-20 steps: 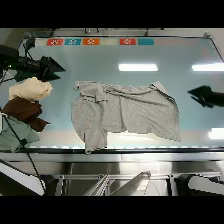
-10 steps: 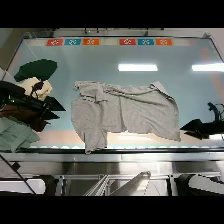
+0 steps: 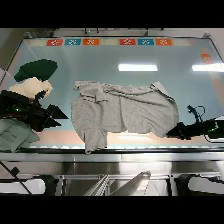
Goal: Fold the shirts.
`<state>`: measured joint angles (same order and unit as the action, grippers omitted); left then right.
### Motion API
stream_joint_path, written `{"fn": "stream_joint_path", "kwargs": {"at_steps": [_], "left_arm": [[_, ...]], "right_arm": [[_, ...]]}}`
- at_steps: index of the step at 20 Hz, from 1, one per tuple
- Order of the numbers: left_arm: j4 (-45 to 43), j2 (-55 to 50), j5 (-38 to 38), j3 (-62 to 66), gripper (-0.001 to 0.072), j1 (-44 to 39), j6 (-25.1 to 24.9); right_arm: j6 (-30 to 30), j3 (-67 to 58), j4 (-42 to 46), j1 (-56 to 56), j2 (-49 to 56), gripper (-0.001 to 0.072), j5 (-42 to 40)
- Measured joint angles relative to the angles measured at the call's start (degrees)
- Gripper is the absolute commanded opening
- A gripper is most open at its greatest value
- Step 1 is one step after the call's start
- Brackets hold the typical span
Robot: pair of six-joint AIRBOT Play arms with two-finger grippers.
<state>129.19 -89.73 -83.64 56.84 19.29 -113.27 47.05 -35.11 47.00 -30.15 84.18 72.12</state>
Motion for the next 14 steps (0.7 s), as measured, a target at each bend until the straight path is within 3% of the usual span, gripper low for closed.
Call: {"fn": "stream_joint_path", "kwargs": {"at_steps": [8, 11, 12, 13, 14], "left_arm": [[0.31, -0.55, 10.8, -0.46, 0.0696, -8.24, 0.02], [3.34, -3.34, 11.23, -0.37, 0.0692, -10.21, 0.28], [4.76, -4.5, 11.19, -0.35, 0.052, -10.54, 0.26], [6.14, -5.81, 11.21, -0.39, 0.0217, -10.82, -0.26], [7.5, -7.1, 11.39, -0.5, 0.0008, -10.99, -1.33]], "right_arm": [[-0.7, -0.7, -2.32, 0.66, -2.4, 0.0013, -3.43], [-0.81, -0.76, -3.06, 0.68, -2.69, 0.0014, -2.69], [-0.81, -0.79, -3.21, 0.68, -2.75, 0.0013, -2.1], [-0.81, -0.79, -3.39, 0.68, -2.78, 0.0013, -1.42], [-0.81, -0.79, -3.54, 0.68, -2.8, 0.0013, -0.98]]}}
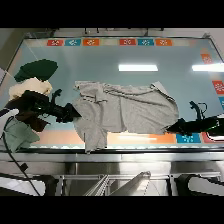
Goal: Fold the shirts.
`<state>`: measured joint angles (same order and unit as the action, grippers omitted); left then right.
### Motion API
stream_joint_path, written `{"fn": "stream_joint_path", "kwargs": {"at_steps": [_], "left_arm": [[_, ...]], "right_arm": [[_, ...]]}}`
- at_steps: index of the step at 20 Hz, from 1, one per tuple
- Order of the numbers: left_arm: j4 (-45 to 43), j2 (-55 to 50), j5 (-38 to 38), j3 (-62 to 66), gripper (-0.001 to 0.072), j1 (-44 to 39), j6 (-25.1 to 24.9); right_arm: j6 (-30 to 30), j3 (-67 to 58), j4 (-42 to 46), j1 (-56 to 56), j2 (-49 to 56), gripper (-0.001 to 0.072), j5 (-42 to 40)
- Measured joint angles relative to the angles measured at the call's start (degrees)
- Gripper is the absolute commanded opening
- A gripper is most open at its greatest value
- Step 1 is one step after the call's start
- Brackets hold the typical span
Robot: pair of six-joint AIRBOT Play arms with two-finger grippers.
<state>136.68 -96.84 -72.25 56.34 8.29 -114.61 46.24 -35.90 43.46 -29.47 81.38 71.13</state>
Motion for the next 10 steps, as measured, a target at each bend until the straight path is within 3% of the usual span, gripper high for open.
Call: {"fn": "stream_joint_path", "kwargs": {"at_steps": [5, 10], "left_arm": [[8.63, 1.29, -3.1, 0.11, 0.0014, 0.7, -4.39], [22.16, 17.64, -16.61, 6.93, 0.0015, 5.31, -7.43]], "right_arm": [[-1.99, -0.22, -4.79, 0.0, -1.38, 0.0013, 6.16], [-5.57, -7.43, -22.43, -0.85, -13.53, 0.0013, 16.06]]}}
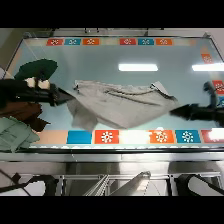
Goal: Fold the shirts.
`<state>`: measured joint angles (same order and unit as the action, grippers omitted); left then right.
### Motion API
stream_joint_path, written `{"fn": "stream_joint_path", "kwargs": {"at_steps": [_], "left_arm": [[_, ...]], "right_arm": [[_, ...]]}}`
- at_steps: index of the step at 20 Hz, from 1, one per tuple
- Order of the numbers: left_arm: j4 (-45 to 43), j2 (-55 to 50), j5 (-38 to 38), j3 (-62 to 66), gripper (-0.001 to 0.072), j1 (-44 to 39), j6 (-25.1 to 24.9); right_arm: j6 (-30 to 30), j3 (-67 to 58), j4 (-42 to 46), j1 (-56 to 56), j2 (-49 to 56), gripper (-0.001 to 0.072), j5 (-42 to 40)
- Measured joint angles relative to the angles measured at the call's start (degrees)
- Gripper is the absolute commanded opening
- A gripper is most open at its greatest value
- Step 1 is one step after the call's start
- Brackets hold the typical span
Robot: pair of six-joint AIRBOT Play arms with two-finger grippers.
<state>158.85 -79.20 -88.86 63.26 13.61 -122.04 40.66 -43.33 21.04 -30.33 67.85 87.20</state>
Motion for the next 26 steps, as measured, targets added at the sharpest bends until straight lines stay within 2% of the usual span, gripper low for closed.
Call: {"fn": "stream_joint_path", "kwargs": {"at_steps": [3, 6, 9, 12, 15, 19, 23, 26], "left_arm": [[6.05, 13.97, -2.56, 11.98, 0.0017, 4.04, 0.28], [8.9, 23.91, -0.48, 27.8, 0.0017, 11.37, 3.04], [10.16, 27.23, 0.52, 45.2, 0.0017, 21.31, 6.34], [10.54, 26.69, 0.85, 52.63, 0.0018, 24.59, 8.74], [10.34, 24.76, -1.03, 49.96, 0.0018, 22.91, 10.91], [9.88, 19.87, -5.75, 37.92, 0.0019, 19.17, 12.92], [8.98, 12.04, -9.14, 25.57, 0.0019, 14.14, 12.94], [6.58, 3.19, -9.29, 19.78, 0.0019, 8.44, 10.99]], "right_arm": [[-0.81, -10.78, -13.75, -3.69, -12.13, 0.0013, 0.72], [-1.18, -23.91, -21.29, -9.79, -22.47, 0.0012, -4.9], [-1.29, -35.43, -24.41, -13.77, -27.71, 0.0012, -9.6], [-0.59, -42.21, -24.28, -15.26, -29.18, 0.0012, -13.4], [1.99, -44.87, -19.78, -15.8, -28.79, 0.0012, -14.73], [5.53, -43.78, -13.27, -15.37, -25.7, 0.0012, -11.89], [6.43, -32.7, -10.03, -10.47, -21.07, 0.0012, -8.98], [4.2, -20.81, -7.13, -4.66, -16.63, 0.0012, -13.07]]}}
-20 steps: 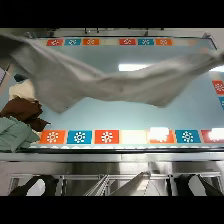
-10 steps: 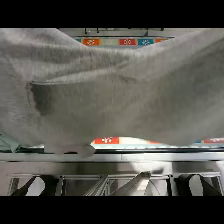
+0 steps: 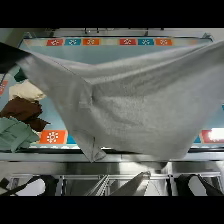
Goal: Fold the shirts.
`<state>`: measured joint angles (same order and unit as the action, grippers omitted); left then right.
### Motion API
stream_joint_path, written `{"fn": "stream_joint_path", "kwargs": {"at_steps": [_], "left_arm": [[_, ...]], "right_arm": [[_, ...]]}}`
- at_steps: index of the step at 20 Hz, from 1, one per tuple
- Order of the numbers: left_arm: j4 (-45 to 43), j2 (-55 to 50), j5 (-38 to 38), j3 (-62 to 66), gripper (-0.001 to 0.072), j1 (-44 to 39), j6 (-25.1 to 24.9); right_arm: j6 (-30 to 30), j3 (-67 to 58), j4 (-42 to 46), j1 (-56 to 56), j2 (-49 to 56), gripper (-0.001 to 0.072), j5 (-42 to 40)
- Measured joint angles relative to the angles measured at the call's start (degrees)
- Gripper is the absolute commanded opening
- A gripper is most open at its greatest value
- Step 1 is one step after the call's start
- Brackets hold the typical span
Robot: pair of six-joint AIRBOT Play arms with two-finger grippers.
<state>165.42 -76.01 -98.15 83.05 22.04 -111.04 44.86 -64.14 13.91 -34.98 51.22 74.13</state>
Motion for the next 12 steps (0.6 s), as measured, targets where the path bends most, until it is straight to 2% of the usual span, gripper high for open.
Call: {"fn": "stream_joint_path", "kwargs": {"at_steps": [3, 6, 9, 12], "left_arm": [[-1.44, -11.8, 2.71, -1.31, 0.0019, -5.14, -1.53], [-1.92, -25.44, 4.2, 4.09, 0.0012, -8.74, -2.25], [-2.19, -37.66, 5.77, 13.53, 0.0012, -10.99, -2.56], [-2.38, -45.16, 9.77, 22.45, 0.0013, -11.89, -1.9]], "right_arm": [[-3.89, 9.53, 1.73, 5.53, 7.74, 0.0012, -8.5], [-8.94, 13.35, 0.04, 9.25, 19.82, 0.0012, -15.08], [-13.9, 12.44, -5.64, 10.64, 32.33, 0.0012, -17.79], [-16.26, 7.85, -8.5, 11.13, 41.18, 0.0012, -17.75]]}}
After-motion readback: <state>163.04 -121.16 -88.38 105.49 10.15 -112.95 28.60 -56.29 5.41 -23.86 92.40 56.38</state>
